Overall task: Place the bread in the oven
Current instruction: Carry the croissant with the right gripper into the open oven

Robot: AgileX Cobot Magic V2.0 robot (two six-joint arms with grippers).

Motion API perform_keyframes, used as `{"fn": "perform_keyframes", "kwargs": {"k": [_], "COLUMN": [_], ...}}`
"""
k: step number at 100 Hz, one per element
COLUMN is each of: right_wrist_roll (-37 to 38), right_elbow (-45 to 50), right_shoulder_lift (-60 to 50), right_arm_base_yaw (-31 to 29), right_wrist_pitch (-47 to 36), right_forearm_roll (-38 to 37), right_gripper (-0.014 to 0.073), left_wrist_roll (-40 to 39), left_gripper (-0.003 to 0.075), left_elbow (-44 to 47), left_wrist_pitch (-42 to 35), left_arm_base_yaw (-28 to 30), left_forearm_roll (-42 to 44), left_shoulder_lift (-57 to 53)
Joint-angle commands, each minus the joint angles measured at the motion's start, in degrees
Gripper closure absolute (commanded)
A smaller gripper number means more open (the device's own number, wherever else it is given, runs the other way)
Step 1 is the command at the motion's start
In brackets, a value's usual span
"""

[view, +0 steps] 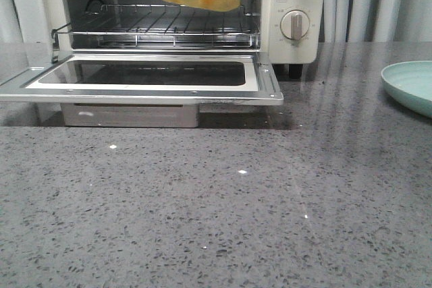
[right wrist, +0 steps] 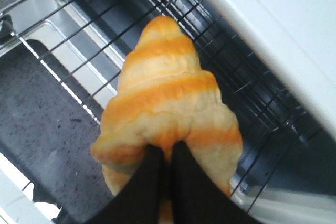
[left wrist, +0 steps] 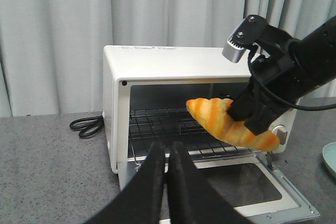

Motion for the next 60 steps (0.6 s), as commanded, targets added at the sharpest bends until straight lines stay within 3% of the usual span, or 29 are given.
{"fn": "perform_keyframes", "kwargs": {"k": [1, 60], "right_wrist_roll": [-0.5, -0.5], "right_elbow": [-3.2, -4.5], "right_shoulder_lift": [-1.6, 3.7], "right_arm_base_yaw": [-0.1, -1.9], "right_wrist_pitch": [-4.5, -9.3], "right_forearm_roll": [-3.9, -8.0], "right_gripper": [0.0661, 0.0657], "left_wrist_roll": [-0.4, -0.4], "left_gripper": [0.0742, 0.0742], "left_elbow": [-2.0, -2.0], "left_wrist_pitch": [-4.1, -4.1], "left_arm_base_yaw": [0.1, 0.1], "left_forearm_roll": [-1.2, -1.4], "left_shoulder_lift": [0.4, 0.4]}}
